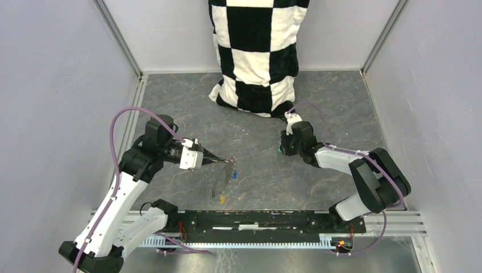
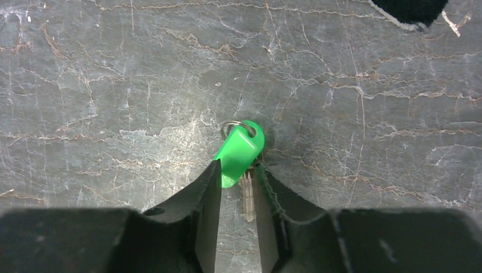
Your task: Put the keys on the keyring
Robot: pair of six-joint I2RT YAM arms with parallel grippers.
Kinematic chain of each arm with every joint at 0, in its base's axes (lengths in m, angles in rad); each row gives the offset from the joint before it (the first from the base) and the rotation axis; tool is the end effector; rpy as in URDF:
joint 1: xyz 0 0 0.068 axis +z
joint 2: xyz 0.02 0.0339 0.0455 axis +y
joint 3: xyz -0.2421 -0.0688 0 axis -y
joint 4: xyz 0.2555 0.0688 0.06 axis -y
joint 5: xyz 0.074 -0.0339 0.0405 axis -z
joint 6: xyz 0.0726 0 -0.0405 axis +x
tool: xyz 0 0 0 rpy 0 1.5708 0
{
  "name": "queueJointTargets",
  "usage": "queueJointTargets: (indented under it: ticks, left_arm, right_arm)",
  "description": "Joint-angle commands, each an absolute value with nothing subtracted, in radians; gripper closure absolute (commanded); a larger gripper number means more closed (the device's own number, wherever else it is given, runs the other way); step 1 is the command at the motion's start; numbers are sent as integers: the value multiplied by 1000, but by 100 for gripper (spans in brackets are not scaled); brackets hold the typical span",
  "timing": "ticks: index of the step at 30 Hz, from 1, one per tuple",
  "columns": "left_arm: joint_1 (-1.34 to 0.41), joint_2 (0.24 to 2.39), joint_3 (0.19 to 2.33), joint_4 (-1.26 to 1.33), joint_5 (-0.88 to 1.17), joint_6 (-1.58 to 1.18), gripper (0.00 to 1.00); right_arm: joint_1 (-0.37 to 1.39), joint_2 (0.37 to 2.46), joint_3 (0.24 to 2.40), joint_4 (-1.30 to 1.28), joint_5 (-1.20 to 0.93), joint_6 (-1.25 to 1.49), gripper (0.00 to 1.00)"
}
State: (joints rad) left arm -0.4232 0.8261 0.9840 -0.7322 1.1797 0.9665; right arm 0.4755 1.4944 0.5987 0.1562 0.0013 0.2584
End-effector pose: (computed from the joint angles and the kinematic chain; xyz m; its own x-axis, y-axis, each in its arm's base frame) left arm 0.1404 -0.1368 0.3357 0.4298 0.1505 -0.8903 0.8987 -0.1672 0.4055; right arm 0.2813 0.1447 0.0941 -0.6960 -0.0710 -0.7145 -0.2887 0.9388 0.1879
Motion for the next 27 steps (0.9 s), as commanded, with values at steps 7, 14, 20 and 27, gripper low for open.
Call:
queueJointTargets:
  ticks: [7,14,20,27]
  left_arm:
    - [-425,805,1008,-730,1190,960,98]
    - [-426,806,1015,-731,1190,954,98]
    - [-425,810,1024,-729,1192,943,98]
    - [-426,814,1029,-731,1195,939,98]
  right_arm:
    - [475,1481,634,268,-63,249,84]
    - [482,1393,598,307,-204,253,99]
    - [548,1295,565,254,-285,198,100]
    - [602,1253,555,178,-190,159,76]
